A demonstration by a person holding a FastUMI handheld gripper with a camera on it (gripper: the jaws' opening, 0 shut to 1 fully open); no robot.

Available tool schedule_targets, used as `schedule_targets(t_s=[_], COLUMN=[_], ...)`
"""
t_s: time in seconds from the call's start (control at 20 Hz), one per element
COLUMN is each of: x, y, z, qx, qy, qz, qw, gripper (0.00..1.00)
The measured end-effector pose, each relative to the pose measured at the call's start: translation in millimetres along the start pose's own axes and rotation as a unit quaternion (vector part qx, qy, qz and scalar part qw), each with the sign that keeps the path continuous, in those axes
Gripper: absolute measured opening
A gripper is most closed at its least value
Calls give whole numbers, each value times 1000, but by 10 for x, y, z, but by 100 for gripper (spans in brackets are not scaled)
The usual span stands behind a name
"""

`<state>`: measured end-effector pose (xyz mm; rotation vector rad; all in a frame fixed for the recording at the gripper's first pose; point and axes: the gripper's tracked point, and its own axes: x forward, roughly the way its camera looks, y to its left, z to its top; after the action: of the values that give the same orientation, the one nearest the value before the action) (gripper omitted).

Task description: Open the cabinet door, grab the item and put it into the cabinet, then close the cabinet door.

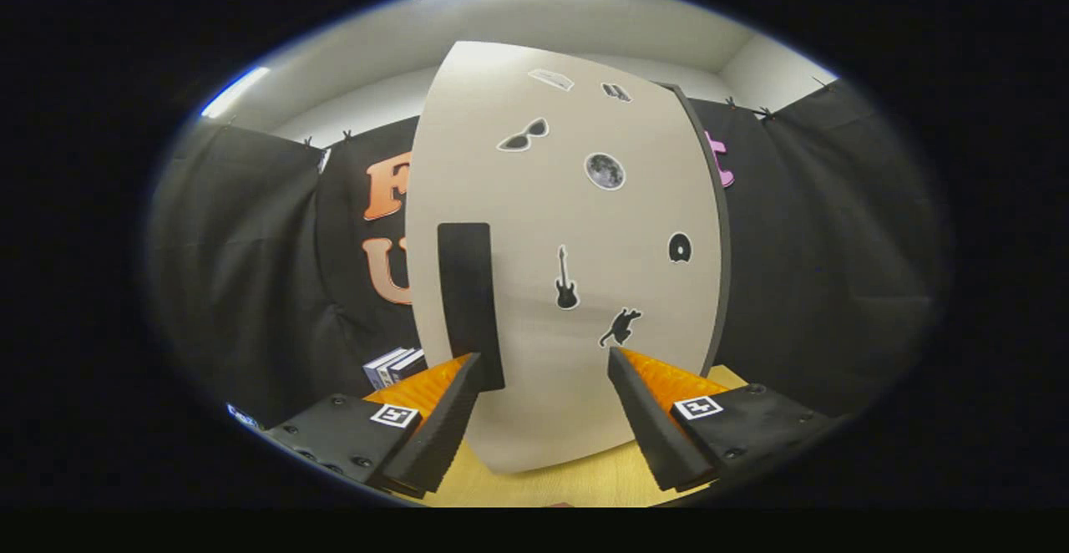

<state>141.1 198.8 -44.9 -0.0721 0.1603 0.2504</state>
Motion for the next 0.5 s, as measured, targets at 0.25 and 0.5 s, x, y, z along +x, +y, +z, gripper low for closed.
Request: schedule_targets(t_s=[0.25,0.5], x=[246,410], y=[32,128], z=[1,36], qx=[6,-15], qy=[5,14], qz=[7,0], qw=[1000,1000], gripper=[96,96])
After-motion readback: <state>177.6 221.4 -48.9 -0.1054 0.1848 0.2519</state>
